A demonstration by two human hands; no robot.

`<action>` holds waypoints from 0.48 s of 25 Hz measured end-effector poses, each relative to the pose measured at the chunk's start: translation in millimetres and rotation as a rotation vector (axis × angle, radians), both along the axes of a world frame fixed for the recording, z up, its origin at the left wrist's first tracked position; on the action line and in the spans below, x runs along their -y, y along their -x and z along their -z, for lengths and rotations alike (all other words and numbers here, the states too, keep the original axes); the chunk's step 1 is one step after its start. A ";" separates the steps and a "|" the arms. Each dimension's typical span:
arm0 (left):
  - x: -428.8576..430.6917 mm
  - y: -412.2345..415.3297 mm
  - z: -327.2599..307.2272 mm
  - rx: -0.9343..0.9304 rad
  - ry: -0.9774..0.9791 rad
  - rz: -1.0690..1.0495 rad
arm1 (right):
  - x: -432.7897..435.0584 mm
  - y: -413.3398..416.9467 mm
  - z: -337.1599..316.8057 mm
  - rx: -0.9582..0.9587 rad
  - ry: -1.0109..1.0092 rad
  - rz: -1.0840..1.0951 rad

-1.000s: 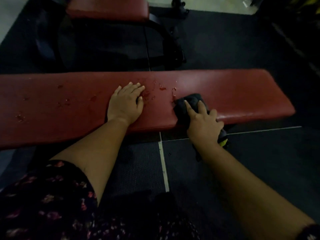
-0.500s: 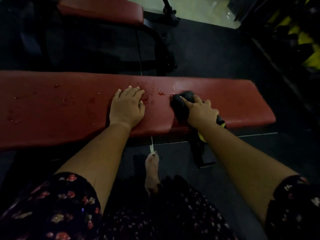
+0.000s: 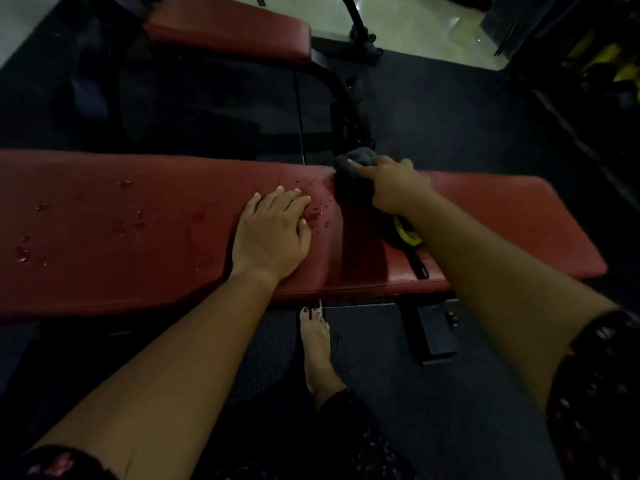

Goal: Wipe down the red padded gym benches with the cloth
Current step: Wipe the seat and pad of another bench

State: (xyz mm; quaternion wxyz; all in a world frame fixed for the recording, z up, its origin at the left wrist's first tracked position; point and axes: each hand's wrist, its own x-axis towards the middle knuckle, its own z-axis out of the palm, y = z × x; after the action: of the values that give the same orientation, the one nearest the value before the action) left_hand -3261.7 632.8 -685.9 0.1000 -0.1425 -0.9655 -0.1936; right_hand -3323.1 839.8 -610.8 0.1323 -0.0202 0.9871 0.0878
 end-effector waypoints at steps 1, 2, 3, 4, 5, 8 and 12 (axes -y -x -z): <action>0.6 -1.7 0.8 0.009 -0.004 0.016 | 0.3 -18.9 0.8 0.000 -0.007 -0.012; 1.8 -2.9 0.3 0.024 -0.011 0.035 | 3.1 -42.3 2.3 -0.001 -0.004 0.028; 3.8 -1.4 -2.0 0.043 -0.029 0.047 | 7.7 -66.0 4.4 0.001 0.007 0.089; 7.0 1.6 -6.2 0.060 -0.057 0.048 | 13.5 -88.3 5.2 0.009 0.018 0.138; 12.3 4.0 -10.9 0.075 -0.071 0.047 | 20.8 -108.0 4.9 0.020 0.019 0.172; 41.6 4.4 -20.2 0.051 0.060 0.107 | 41.9 -155.0 10.3 -0.035 0.039 0.216; 114.0 -7.3 -22.3 0.032 0.092 0.036 | 77.6 -180.1 18.0 -0.031 0.064 0.207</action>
State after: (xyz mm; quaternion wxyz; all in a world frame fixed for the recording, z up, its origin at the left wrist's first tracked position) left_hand -3254.4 518.8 -663.6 0.0746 -0.1612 -0.9721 -0.1529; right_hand -3143.0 762.2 -628.8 0.1244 0.0789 0.9882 0.0424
